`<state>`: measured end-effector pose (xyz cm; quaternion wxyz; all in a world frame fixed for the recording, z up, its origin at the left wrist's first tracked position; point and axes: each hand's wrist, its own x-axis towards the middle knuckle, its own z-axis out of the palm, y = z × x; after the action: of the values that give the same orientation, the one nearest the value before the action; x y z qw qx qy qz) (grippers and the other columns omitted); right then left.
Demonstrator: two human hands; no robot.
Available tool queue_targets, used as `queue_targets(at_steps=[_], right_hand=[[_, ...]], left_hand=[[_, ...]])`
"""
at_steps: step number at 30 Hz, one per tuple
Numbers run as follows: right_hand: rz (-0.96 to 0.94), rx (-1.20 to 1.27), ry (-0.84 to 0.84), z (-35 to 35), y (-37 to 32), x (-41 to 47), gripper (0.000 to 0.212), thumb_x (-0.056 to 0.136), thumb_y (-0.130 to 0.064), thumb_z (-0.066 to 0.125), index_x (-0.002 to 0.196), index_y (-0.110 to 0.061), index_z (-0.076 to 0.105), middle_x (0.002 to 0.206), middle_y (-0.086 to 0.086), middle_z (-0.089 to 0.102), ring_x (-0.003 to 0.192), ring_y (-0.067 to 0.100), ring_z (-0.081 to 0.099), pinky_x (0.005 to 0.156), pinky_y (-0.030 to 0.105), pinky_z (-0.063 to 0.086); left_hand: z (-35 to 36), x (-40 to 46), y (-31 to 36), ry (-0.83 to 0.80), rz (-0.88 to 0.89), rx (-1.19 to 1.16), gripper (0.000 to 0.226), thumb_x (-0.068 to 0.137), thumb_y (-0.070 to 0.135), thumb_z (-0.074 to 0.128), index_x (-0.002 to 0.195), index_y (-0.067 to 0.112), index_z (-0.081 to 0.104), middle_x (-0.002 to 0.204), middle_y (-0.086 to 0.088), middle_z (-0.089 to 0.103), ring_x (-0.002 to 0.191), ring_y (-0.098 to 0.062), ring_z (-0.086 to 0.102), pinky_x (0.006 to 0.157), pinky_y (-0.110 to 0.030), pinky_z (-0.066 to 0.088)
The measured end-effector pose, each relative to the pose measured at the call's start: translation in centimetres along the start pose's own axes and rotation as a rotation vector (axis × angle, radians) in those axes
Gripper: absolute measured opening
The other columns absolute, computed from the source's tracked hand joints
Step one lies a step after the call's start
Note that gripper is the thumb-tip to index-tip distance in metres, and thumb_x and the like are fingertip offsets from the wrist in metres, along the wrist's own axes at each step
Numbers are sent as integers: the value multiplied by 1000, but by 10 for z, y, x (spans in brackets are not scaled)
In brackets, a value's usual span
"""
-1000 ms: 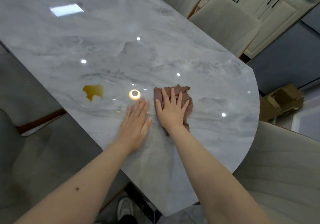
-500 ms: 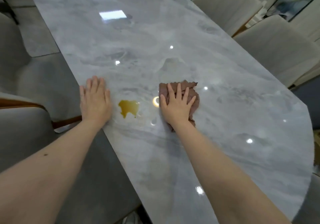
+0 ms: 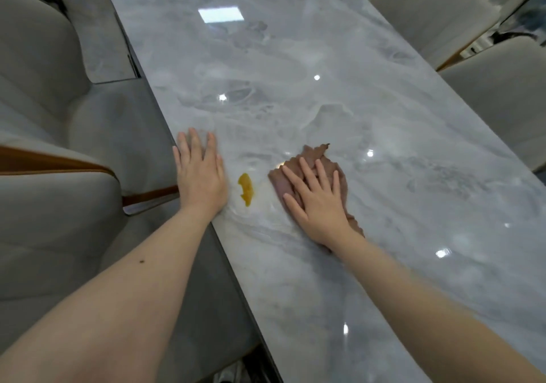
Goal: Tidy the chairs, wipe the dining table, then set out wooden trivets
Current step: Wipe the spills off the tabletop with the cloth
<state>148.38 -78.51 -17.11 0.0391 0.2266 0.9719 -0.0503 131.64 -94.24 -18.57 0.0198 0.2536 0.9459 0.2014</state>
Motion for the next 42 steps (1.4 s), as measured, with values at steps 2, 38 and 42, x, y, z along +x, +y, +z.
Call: queue_targets(at_steps=[2, 38, 42], right_hand=[[106, 24, 17, -3, -9, 29, 54, 98, -55, 26, 149, -45, 15, 162, -5, 4, 149, 26, -3, 116, 55, -8], [204, 46, 43, 9, -65, 3, 54, 98, -52, 28, 150, -41, 18, 162, -2, 5, 148, 28, -3, 115, 57, -10], [-41, 4, 81, 23, -104, -51, 56, 97, -54, 28, 150, -41, 19, 162, 0, 11, 148, 31, 0, 115, 60, -2]], left_hand=[[1, 1, 0, 4, 3, -14, 51, 103, 22, 25, 151, 11, 18, 158, -18, 6, 146, -33, 0, 119, -43, -4], [1, -27, -15, 9, -115, -355, 56, 103, 25, 21, 151, 3, 1, 160, -10, -8, 147, -21, 4, 119, -39, 13], [0, -29, -14, 17, -104, -254, 54, 103, 21, 24, 150, 2, 7, 160, -13, -2, 148, -22, 1, 120, -39, 4]])
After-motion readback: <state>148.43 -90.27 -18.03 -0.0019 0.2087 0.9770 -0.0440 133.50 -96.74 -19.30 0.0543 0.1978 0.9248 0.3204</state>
